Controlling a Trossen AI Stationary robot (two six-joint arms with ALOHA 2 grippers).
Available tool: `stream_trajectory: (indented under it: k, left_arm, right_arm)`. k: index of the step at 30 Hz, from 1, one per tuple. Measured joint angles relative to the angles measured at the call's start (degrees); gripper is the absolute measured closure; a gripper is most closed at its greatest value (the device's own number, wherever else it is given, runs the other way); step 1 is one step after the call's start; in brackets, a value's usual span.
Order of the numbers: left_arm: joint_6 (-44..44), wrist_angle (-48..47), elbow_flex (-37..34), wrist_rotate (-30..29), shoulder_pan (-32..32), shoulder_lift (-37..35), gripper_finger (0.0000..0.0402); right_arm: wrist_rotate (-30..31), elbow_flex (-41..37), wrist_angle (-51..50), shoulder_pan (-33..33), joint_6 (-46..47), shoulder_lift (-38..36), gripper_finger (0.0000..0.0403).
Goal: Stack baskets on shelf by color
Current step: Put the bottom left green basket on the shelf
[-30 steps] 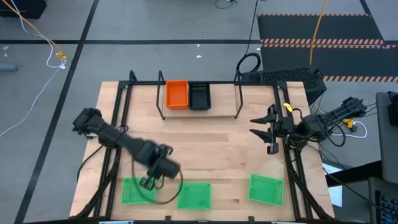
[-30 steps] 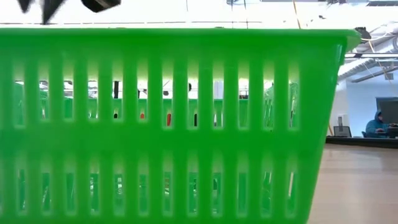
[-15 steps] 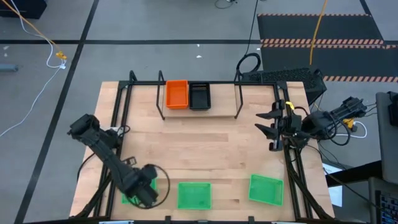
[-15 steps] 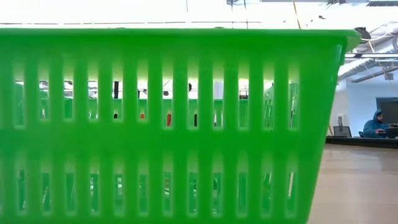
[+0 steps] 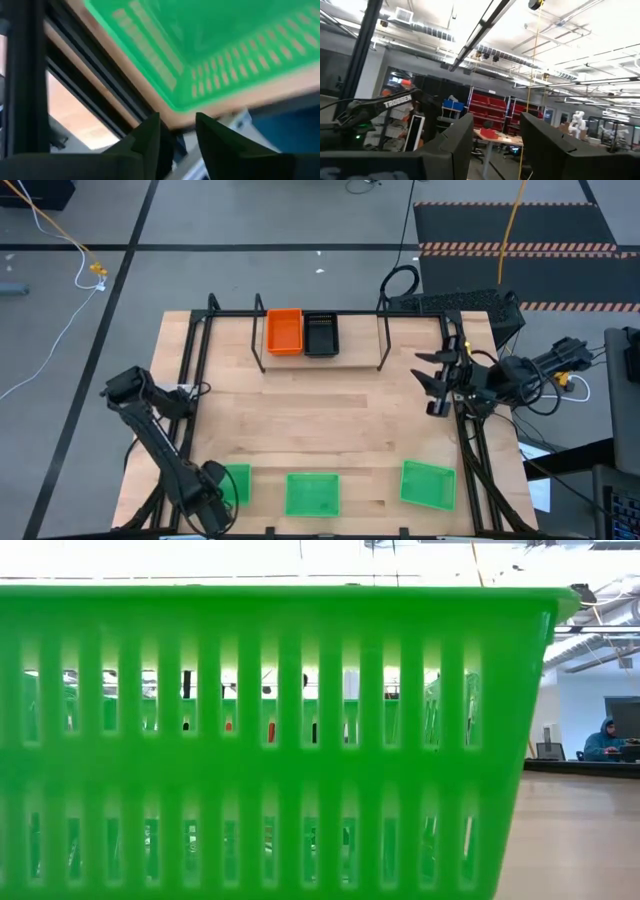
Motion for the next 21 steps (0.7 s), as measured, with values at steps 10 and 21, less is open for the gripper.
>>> stream_trajectory:
  k: [10, 21]
  left_arm:
    - [12.58, 0.11, -2.17, -3.97, 1.19, -0.13, 0.0241]
    - [7.59, 3.91, 3.06, -19.47, 17.48, -0.32, 0.024]
  right_arm:
    - [0.0, -0.02, 1.09, -0.99, 0.74, 1.58, 0.0248]
    - [0.0, -0.02, 1.14, -1.01, 6.76, 2.55, 0.0248]
